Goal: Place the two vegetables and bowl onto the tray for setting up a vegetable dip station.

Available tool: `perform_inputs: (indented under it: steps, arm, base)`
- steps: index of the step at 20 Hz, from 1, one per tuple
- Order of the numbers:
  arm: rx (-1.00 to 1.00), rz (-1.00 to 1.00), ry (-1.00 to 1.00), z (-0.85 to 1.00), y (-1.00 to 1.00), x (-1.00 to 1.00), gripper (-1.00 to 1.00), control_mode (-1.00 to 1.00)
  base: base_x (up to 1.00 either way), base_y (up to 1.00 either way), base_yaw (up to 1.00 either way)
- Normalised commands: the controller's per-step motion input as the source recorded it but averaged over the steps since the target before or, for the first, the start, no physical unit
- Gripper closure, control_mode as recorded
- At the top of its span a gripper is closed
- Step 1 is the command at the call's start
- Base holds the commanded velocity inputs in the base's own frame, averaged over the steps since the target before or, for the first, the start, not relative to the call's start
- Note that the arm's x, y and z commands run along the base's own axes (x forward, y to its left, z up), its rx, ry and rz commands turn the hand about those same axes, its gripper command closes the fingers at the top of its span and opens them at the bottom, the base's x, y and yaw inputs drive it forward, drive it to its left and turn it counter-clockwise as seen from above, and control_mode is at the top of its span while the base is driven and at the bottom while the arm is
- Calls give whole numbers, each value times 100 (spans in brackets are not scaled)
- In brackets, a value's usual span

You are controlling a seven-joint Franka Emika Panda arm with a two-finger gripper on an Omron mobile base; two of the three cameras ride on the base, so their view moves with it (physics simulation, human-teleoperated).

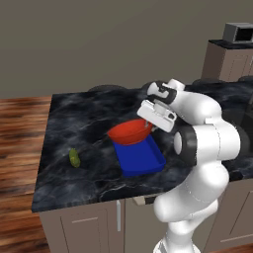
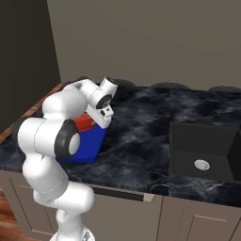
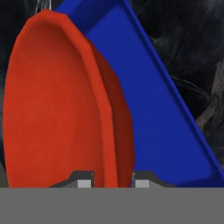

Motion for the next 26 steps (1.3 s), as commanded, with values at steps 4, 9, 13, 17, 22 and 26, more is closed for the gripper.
perform_inputs:
  steps: [4,9,13,17,22,26]
  arm:
    - [8,4,0,-14,-1,12,100,-100]
    - [5,3,0,-15,-1,19,100,-100]
    - [0,2,0,-12,-5,26,100,-100]
    - [0,0,1,-11,-10,27,100,-100]
    - [0,1,2,-12,-7,22,100,-100]
    - [2,1,7,-19,0,19,100,-100]
  base:
    - [0,0,0]
    - [0,0,0]
    - [0,0,0]
    - [0,0,0]
    - [0,0,0]
    - [0,0,0]
